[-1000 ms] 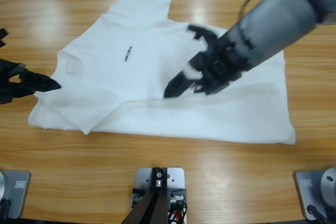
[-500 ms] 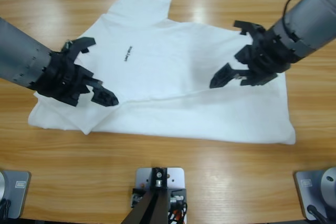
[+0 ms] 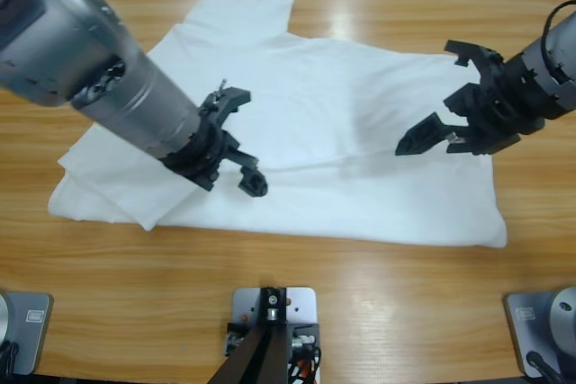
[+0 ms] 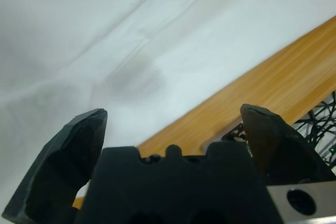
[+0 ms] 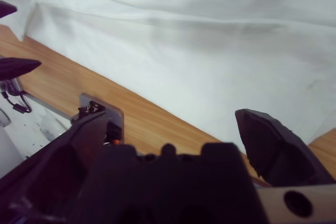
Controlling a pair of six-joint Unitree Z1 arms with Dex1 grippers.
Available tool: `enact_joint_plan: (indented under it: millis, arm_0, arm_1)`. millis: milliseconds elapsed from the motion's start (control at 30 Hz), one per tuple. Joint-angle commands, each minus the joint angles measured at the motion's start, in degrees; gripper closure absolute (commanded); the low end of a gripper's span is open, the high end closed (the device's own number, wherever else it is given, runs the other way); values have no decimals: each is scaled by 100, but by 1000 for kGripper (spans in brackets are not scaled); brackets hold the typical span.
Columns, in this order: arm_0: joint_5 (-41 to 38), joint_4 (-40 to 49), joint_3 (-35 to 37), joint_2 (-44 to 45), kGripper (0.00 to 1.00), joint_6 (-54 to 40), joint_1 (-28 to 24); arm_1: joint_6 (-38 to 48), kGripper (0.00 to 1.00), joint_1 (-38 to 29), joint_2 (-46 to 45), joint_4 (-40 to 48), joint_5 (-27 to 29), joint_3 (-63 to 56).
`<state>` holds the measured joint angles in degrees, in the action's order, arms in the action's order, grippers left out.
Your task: Fold clothes
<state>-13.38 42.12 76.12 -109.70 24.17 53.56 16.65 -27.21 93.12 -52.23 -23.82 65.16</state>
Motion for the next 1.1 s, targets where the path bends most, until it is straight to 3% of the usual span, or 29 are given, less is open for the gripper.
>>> enact_joint_plan:
  millis: [33,1100]
  arm_0:
    - [-86,-67,41,-640,14,148,93]
    - [327,50,-273,-1036,23,360,177]
  arm_1:
    - [-205,0,283,-185,-100,35,-258]
    - [-445,0,634,-301,-249,46,-360]
